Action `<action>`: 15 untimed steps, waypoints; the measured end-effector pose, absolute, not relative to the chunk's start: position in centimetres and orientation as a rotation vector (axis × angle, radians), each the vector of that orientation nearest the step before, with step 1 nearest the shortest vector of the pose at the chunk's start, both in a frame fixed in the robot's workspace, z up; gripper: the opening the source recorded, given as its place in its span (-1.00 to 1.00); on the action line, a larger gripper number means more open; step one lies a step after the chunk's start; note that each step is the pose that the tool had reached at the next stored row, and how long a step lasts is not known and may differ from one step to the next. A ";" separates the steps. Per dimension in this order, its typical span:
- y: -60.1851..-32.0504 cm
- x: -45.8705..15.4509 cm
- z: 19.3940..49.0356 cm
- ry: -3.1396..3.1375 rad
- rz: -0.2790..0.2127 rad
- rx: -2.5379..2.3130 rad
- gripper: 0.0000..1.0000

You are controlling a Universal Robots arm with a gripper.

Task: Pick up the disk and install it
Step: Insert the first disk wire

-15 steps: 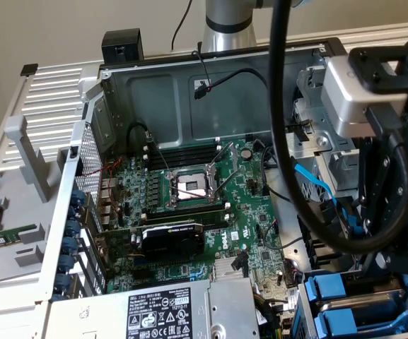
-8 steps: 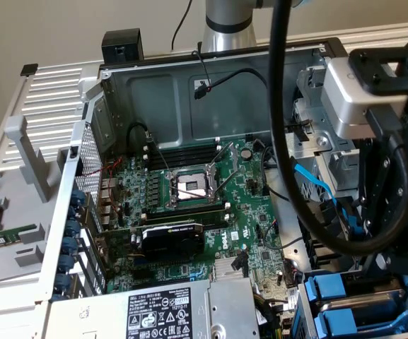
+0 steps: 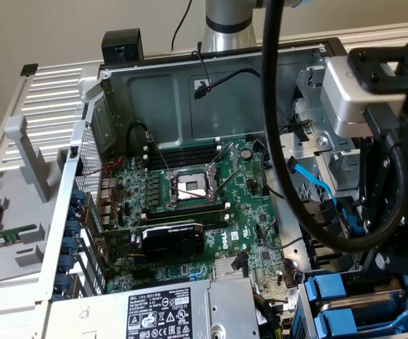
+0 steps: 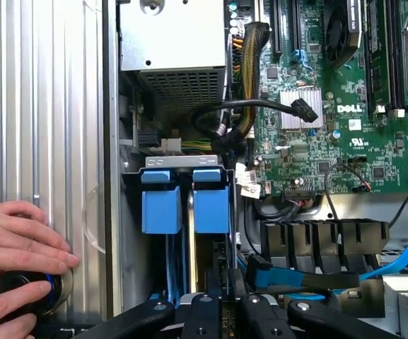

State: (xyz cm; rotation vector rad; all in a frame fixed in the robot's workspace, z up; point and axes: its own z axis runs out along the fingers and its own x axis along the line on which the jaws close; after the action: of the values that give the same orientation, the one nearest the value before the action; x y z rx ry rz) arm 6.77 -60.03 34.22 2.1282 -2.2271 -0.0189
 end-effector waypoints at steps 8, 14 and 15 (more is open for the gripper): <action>-60.1 6.7 34.2 -2.232 -0.010 2.132 -0.66; -60.1 6.4 34.1 -2.240 0.009 2.140 -0.66; -60.0 6.4 34.1 -2.241 0.010 2.140 -0.66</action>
State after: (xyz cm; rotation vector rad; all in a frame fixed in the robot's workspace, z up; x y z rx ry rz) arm 6.40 -60.04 34.14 2.1399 -2.2405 0.0096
